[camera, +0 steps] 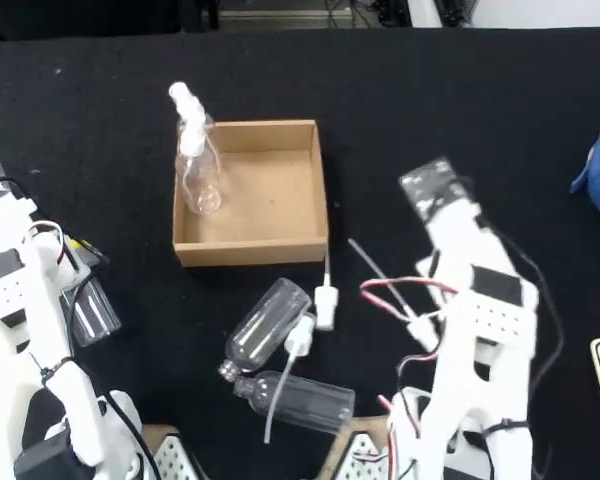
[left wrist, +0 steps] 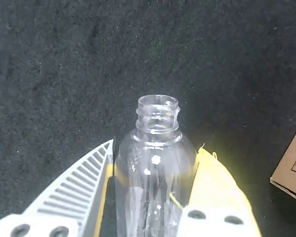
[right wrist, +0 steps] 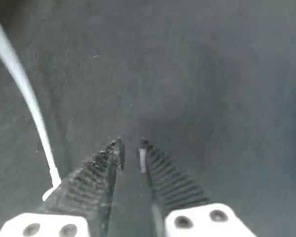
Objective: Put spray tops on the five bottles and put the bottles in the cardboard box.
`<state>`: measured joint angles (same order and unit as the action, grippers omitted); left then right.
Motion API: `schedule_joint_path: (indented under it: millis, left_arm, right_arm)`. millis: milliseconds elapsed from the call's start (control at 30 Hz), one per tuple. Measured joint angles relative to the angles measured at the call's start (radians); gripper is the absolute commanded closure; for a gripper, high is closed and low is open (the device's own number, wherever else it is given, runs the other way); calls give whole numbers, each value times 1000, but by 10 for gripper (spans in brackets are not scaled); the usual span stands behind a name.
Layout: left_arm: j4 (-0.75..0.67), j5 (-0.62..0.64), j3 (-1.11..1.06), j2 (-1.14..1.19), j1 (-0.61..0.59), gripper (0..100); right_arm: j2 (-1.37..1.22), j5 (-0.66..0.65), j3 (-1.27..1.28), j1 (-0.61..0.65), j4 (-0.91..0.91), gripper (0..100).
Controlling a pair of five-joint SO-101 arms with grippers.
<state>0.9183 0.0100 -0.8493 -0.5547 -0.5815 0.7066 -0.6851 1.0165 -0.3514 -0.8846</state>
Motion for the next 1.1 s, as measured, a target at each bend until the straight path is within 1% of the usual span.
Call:
schedule_joint_path:
  millis: [67, 100, 233, 333, 467, 533, 633, 700, 767, 800, 833, 900, 967, 1033, 1100]
  left_arm:
    - [0, 0, 0, 0, 0, 970]
    - [0, 0, 0, 0, 0, 970]
    - [0, 0, 0, 0, 0, 970]
    - [0, 0, 0, 0, 0, 970]
    - [0, 0, 0, 0, 0, 970]
    - [0, 0, 0, 0, 0, 970]
    - [0, 0, -14, 0, 2, 970]
    - [0, 0, -14, 0, 3, 970]
    - [0, 0, -14, 0, 3, 970]
    - [0, 0, -14, 0, 3, 970]
    - [0, 0, -14, 0, 5, 970]
    - [0, 0, -14, 0, 5, 970]
    - [0, 0, -14, 0, 3, 970]
    - [0, 0, -14, 0, 3, 970]
    - [0, 0, -14, 0, 3, 970]
  right_arm:
    - [0, 9, -35, -17, -112, 742]
    - [0, -15, -43, -18, -176, 735]
    - [0, -189, -43, -18, -402, 753]
    - [0, -295, -9, -18, -448, 760]
    - [0, -344, 71, -18, -446, 765]
    - [0, -348, 118, -18, -391, 773]
    - [0, -350, 221, -18, -261, 781]
    - [0, -350, 281, -18, -189, 851]
    - [0, -350, 288, -20, -144, 987]
    - [0, -350, 288, -31, -127, 989]
    - [0, -350, 288, -48, -115, 965]
    - [0, -350, 278, -75, -104, 991]
    - [0, -345, 233, -133, -101, 985]
    - [0, -311, 164, -196, -98, 986]
    - [0, -249, 112, -258, -95, 977]
